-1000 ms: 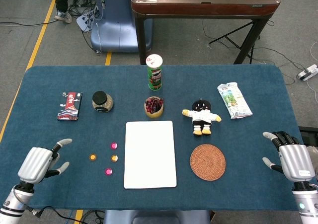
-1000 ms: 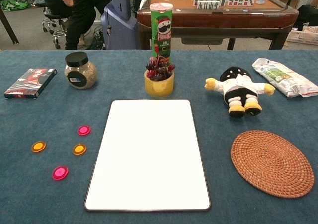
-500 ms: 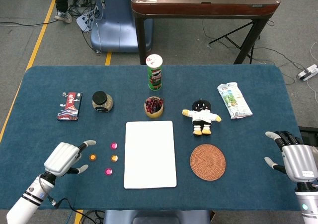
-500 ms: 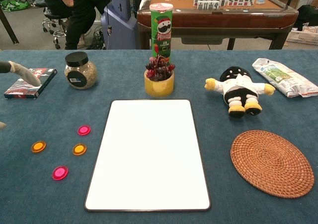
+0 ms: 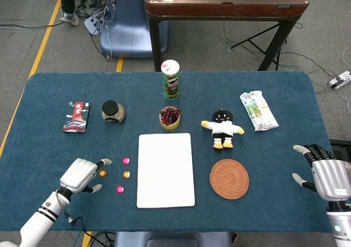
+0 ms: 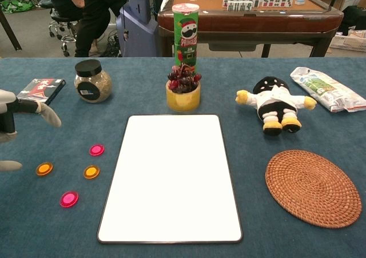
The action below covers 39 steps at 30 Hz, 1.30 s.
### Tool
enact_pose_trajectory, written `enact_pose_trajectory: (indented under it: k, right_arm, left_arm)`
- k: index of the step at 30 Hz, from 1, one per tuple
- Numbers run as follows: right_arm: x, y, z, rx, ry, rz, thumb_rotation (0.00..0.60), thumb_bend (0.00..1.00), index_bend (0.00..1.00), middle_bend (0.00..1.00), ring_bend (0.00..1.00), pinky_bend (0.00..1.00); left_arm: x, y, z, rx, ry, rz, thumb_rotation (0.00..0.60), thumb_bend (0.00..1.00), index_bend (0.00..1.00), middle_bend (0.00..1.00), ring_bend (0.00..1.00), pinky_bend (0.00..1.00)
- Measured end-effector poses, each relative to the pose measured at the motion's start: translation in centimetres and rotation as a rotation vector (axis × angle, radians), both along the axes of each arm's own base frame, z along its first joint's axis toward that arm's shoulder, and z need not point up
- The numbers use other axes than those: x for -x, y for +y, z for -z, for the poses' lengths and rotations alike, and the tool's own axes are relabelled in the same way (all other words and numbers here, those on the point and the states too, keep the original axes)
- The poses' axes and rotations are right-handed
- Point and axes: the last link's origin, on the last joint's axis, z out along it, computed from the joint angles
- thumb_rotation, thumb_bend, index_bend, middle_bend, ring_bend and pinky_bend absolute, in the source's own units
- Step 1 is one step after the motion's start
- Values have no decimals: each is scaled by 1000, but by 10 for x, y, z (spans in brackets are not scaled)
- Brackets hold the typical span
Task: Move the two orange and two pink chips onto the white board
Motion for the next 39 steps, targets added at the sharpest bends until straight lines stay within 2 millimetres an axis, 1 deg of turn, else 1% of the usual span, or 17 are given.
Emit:
enact_pose_trajectory:
  k: [19,31,39]
  right_arm:
    - [0,-1,1,-7,-1,3,600,17,277,314,231,374]
    - [0,-1,4,-22,2,3,600,17,277,315,231,374]
    - [0,-2,4,-26,3,5,600,17,277,315,231,374]
  left_arm:
    - [16,23,24,33,76,-116,600,229,400,1000,1000,1000]
    - [23,36,41,12,94,-123,600,229,421,1000,1000,1000]
    - [27,37,44,9,112,-138,600,229,454,1000,1000,1000]
